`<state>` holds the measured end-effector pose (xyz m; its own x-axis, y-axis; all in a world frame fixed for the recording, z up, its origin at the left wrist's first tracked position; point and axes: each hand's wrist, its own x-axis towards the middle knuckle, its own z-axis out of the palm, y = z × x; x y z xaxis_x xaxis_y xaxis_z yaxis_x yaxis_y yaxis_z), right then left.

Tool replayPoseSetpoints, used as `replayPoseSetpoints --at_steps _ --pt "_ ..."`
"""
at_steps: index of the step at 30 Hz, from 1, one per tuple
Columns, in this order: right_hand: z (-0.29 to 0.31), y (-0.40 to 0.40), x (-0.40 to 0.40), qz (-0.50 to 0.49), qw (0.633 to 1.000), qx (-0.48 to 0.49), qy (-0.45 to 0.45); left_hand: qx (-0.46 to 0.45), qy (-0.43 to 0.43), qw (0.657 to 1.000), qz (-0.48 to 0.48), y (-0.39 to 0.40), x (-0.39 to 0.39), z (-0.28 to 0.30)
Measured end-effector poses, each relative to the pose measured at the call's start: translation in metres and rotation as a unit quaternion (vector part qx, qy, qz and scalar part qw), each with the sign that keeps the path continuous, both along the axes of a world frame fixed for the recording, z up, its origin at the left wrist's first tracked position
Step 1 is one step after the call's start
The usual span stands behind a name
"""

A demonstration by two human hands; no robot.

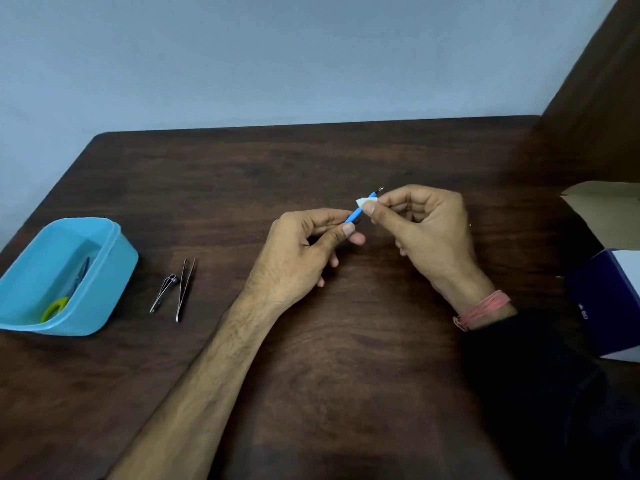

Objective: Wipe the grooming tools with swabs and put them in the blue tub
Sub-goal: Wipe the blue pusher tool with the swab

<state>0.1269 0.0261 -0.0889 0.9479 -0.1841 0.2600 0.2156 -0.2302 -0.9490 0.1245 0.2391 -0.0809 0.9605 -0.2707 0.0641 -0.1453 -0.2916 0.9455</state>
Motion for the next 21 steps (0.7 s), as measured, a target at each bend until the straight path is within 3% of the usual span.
replayPoseSetpoints --at_steps 21 --pt "0.0001 0.0004 0.0012 -0.018 1.0 0.007 -0.017 0.029 -0.019 0.999 -0.034 0.0024 0.0002 -0.0015"
